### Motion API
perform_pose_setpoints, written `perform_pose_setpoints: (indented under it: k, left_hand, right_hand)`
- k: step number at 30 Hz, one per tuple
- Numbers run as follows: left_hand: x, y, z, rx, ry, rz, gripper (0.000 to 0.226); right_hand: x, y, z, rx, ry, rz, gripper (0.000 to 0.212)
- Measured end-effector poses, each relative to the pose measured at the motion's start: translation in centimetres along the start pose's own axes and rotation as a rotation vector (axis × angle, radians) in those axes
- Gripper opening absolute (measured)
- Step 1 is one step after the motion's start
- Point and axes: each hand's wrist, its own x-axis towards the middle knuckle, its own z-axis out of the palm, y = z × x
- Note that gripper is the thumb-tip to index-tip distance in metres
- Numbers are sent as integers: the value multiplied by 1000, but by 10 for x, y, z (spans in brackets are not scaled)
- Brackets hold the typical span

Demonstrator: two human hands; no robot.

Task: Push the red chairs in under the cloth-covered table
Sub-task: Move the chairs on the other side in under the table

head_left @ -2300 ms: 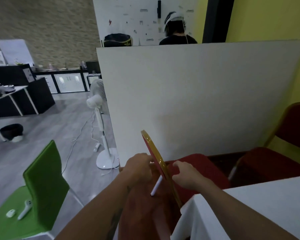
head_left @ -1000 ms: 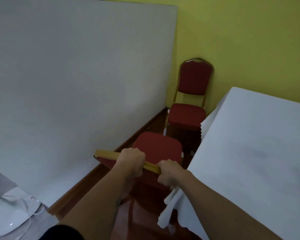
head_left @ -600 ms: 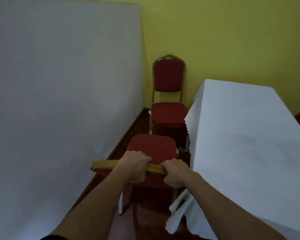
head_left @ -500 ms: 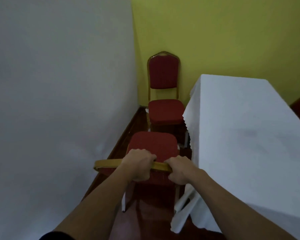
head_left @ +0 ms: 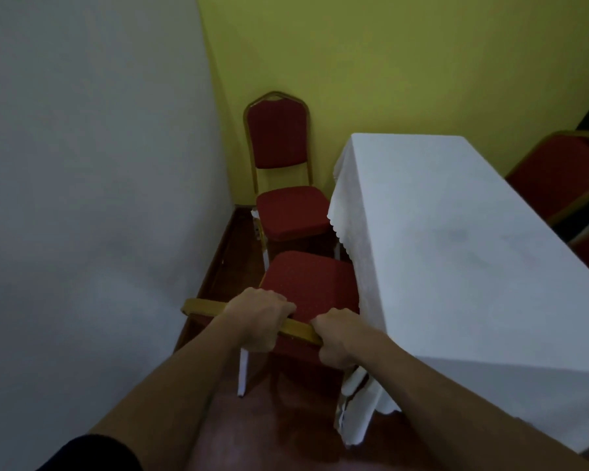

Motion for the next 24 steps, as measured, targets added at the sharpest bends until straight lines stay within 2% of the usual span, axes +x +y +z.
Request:
perform_pose_setpoints:
  k: [6, 10, 14, 15, 17, 20, 22, 24]
  left_hand:
    - [-5, -32, -9, 58, -117, -121, 20]
    - [-2, -47, -13, 58, -147, -311, 26]
    - [-15, -67, -14, -367, -155, -496, 76]
    - [-21, -74, -14, -488, -138, -541, 82]
    - [-30, -80, -8, -715, -63, -610, 80]
    - [-32, -75, -7, -1178, 191, -681, 60]
    - [-26, -71, -6, -1233, 298, -837, 59]
    - [-23, -70, -6, -1171, 272, -1054, 73]
  right_hand:
    - [19, -24, -1, 11, 65, -9, 29]
    - [32, -38, 3, 82, 146, 48, 37]
    - [44, -43, -3, 143, 74, 100, 38]
    - [46, -43, -4, 161, 50, 118, 36]
    - [51, -45, -2, 193, 25, 168, 33]
    - [58, -51, 1, 229, 36, 244, 34]
    - [59, -56, 2, 261, 36, 303, 33]
    - [58, -61, 3, 282, 59, 362, 33]
